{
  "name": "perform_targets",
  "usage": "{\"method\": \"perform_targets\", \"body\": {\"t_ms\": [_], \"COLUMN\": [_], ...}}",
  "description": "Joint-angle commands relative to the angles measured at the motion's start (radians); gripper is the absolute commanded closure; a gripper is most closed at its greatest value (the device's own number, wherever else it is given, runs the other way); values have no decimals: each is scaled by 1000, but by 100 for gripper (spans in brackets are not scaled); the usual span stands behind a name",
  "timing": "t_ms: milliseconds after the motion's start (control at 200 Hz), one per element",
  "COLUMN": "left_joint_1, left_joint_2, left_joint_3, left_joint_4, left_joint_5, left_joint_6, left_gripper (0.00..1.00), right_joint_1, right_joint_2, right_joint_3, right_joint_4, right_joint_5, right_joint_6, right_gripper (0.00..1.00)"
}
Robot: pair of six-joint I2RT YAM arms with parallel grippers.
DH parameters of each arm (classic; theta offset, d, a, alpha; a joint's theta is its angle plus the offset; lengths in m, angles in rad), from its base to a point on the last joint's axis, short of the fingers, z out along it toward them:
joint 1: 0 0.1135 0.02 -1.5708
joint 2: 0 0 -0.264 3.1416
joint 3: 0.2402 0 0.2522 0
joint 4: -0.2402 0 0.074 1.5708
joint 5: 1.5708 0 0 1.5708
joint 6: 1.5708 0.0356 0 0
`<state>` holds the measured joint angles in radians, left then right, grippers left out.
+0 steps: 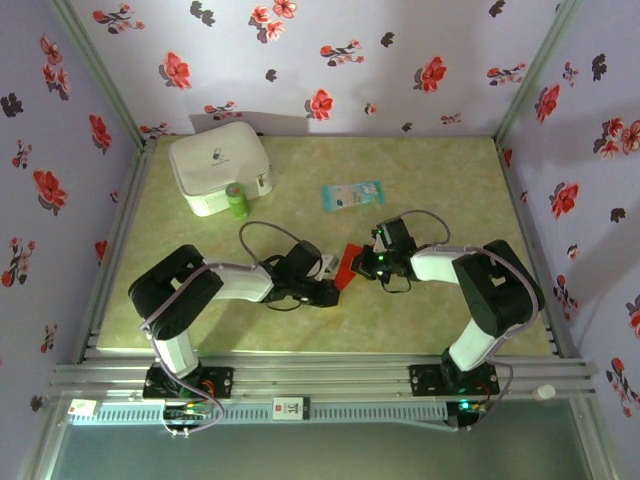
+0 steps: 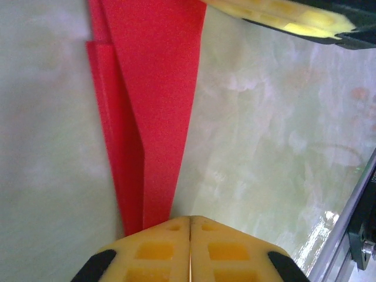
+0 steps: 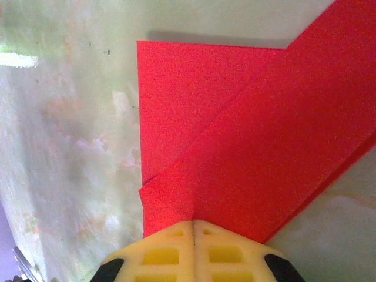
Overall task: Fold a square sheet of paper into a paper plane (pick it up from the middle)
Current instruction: Fold the wing for the fifth time at the center of the table.
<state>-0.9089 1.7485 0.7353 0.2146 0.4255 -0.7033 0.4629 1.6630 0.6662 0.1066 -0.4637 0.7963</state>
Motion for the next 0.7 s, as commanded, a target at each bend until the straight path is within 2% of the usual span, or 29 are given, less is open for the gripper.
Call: {"method": "perform_targets", "body": {"t_ms": [0,400,560,695], "left_joint_1": [4,4,9,26], "left_joint_2": [-24,-138,-215,-184], "left_joint_3": [-64,-172,-132,-43], "left_joint_4": [-54,-55,-43,-49], "left_joint_5": [-13,-55,-43,-4], "left_joint_6": [-37,-72,-57,-34], "left_gripper": [92,97,98,97], "right_joint_1": [-18,-24,-24,-24], "right_joint_2": [57,45,43,41], "right_joint_3": [-20,-18,-19,-19], "right_joint_4": [-106,-113,-110,-109], "right_joint_5": [111,108,102,100], "right_joint_6": [-31,-32,-29,-29], "right_gripper": [98,98,98,98]}}
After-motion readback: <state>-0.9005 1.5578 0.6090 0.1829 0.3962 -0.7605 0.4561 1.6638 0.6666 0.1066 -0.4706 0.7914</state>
